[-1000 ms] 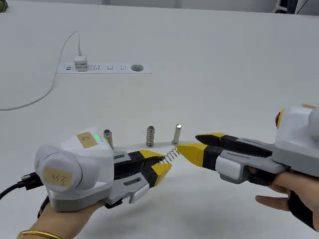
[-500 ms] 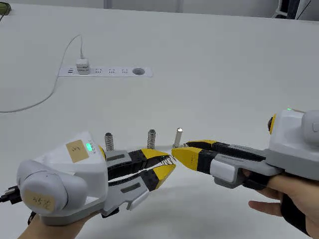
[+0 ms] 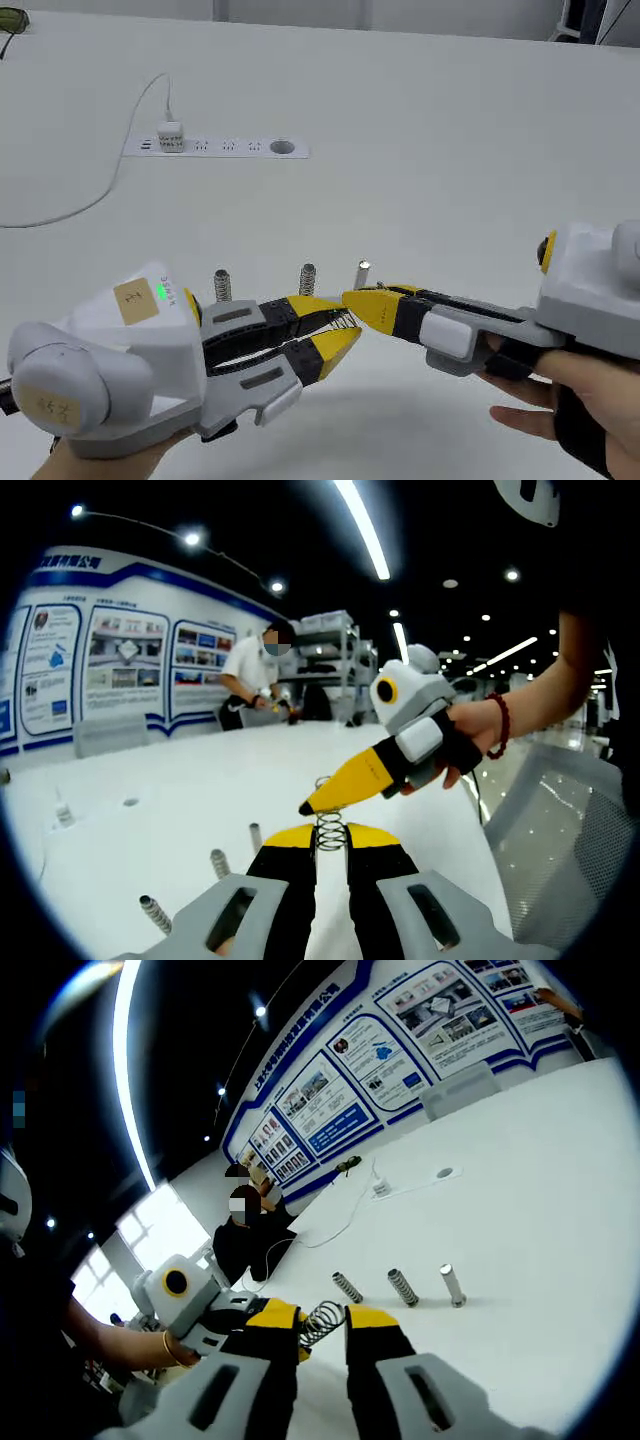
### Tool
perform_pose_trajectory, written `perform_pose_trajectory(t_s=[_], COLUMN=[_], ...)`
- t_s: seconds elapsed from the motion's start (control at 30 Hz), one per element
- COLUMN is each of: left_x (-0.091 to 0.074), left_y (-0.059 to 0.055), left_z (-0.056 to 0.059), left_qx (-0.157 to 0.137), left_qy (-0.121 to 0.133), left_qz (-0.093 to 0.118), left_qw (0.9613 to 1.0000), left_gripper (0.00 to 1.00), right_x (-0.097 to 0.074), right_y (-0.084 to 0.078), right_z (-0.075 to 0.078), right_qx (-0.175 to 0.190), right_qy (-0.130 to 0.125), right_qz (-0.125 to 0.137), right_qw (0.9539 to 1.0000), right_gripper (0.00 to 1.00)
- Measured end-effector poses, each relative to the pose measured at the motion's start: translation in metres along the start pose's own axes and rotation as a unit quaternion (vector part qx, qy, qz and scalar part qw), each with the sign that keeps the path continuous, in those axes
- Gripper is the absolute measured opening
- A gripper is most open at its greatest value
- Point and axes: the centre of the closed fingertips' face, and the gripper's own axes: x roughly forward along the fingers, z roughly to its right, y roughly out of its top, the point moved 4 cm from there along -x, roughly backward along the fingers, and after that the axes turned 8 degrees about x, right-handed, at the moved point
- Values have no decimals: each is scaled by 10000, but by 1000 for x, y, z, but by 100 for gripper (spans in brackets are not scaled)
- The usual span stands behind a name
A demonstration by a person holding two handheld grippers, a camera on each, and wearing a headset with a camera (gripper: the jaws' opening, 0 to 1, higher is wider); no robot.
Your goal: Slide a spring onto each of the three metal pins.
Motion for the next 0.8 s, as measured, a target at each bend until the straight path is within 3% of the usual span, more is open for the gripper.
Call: perform_pose_trajectory(t_s=[0.17,0.33,0.53,0.8], left_x=[0,0,-1,-6], left_y=[-1,-3,-5,-16], left_z=[0,2,2,0], left_qx=[-37,-105,-150,-72], left_qy=[-5,24,75,204], left_qz=[-62,-156,-277,-689], left_qw=[10000,9998,9995,9974], left_gripper=[10,10,11,15], right_x=[-2,0,3,5], right_y=[2,0,-2,0], right_z=[-5,-12,-14,-14], right_qx=[198,-84,-309,-780], right_qy=[211,282,264,38], right_qz=[66,7,-81,-52], right_qw=[9996,9996,9991,9969], right_gripper=[14,12,11,11])
